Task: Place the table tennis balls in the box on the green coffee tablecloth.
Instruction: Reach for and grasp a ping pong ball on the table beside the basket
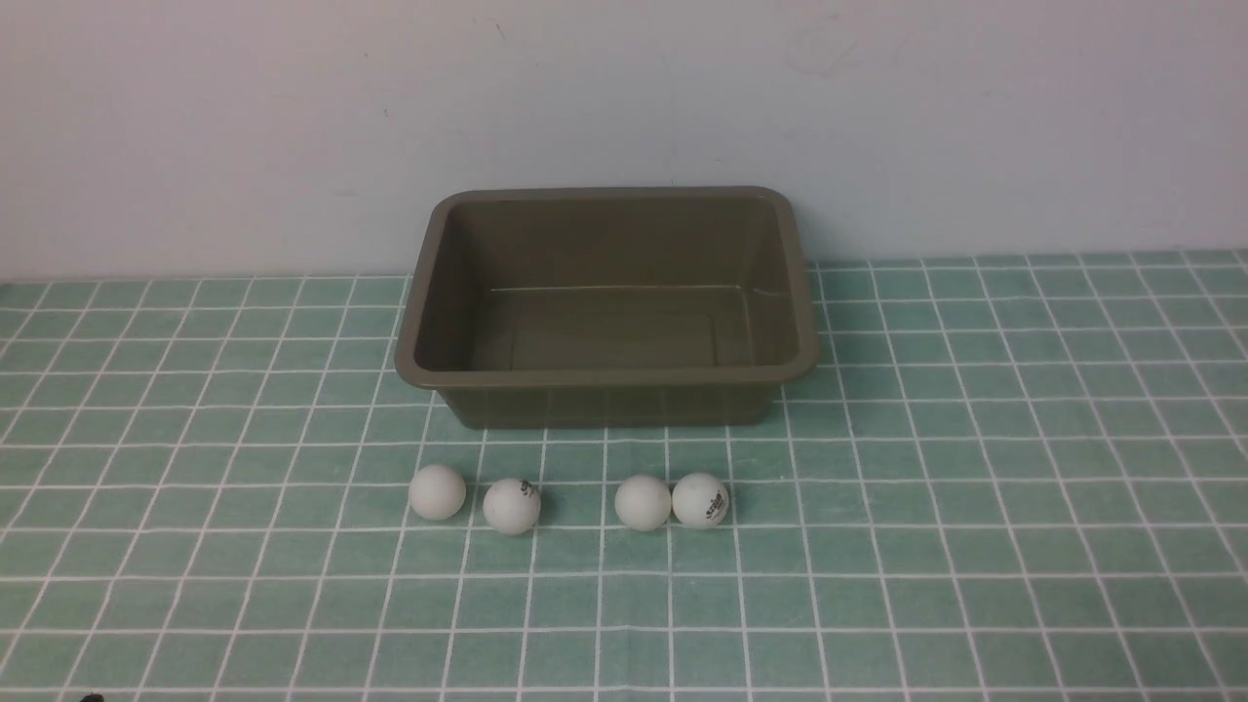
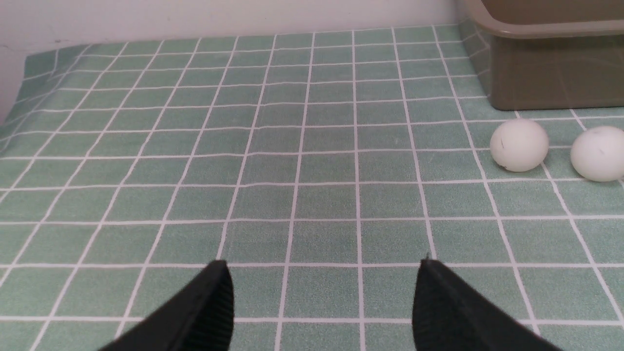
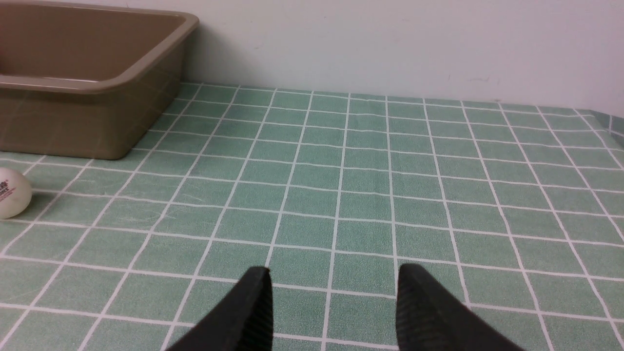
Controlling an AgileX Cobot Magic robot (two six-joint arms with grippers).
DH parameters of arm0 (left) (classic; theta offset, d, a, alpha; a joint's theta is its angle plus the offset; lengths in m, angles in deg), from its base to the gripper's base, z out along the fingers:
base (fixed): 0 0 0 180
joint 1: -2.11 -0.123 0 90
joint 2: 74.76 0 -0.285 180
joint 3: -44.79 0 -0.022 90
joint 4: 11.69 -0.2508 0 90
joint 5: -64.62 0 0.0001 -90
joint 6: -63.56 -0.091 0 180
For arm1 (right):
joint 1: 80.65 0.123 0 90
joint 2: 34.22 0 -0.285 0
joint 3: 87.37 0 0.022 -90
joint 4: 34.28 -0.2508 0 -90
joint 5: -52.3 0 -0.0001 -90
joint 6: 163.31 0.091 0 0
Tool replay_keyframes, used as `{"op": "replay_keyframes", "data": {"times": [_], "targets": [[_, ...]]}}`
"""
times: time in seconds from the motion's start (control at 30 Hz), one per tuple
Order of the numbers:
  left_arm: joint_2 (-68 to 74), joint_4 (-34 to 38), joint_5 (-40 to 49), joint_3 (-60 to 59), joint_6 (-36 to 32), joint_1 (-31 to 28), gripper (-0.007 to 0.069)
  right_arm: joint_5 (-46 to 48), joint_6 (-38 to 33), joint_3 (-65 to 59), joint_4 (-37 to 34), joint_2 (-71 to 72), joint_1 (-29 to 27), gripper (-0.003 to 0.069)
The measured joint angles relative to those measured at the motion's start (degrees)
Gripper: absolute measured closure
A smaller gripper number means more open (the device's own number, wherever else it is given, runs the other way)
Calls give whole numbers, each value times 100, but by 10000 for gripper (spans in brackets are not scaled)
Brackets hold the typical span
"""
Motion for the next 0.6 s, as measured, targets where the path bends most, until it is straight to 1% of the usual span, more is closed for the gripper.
{"op": "replay_keyframes", "data": {"times": [0.5,0.6], "targets": [[0,0,0,0,0,0,178,-6,0,0,0,0,0,332],[0,0,0,0,0,0,178,-232,36,-35,0,0,0,332]]}}
